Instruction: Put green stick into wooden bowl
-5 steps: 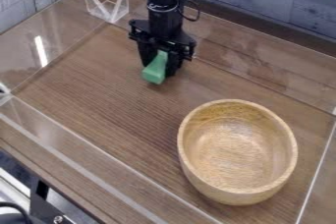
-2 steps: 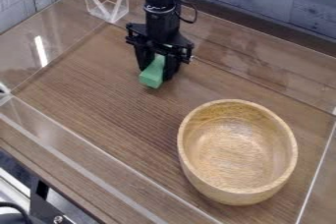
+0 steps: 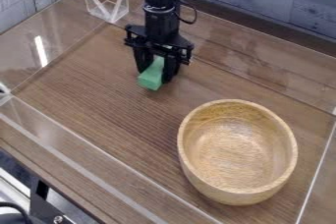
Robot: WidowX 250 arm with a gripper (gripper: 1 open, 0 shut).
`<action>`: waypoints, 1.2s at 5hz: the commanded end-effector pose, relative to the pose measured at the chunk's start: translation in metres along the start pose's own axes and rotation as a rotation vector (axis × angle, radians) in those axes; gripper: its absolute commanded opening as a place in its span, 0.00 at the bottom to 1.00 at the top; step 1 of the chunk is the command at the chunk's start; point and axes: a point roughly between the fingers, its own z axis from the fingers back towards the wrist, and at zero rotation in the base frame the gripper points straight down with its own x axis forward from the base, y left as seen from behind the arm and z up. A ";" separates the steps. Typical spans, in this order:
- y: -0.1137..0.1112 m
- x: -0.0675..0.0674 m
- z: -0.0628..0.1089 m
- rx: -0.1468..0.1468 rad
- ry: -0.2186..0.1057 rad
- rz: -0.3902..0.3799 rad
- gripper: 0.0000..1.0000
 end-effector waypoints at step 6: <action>-0.078 -0.050 0.063 -0.057 -0.047 -0.062 0.00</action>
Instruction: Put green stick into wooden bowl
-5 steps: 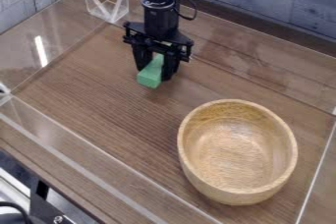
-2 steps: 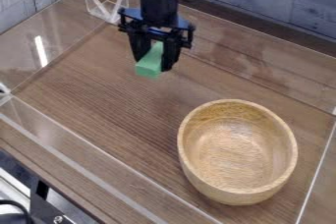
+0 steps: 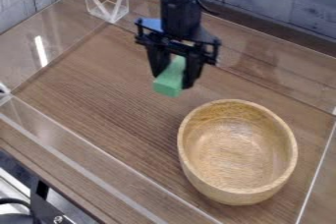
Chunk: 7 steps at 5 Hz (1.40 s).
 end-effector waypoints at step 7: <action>-0.064 -0.030 -0.005 -0.035 -0.058 -0.077 1.00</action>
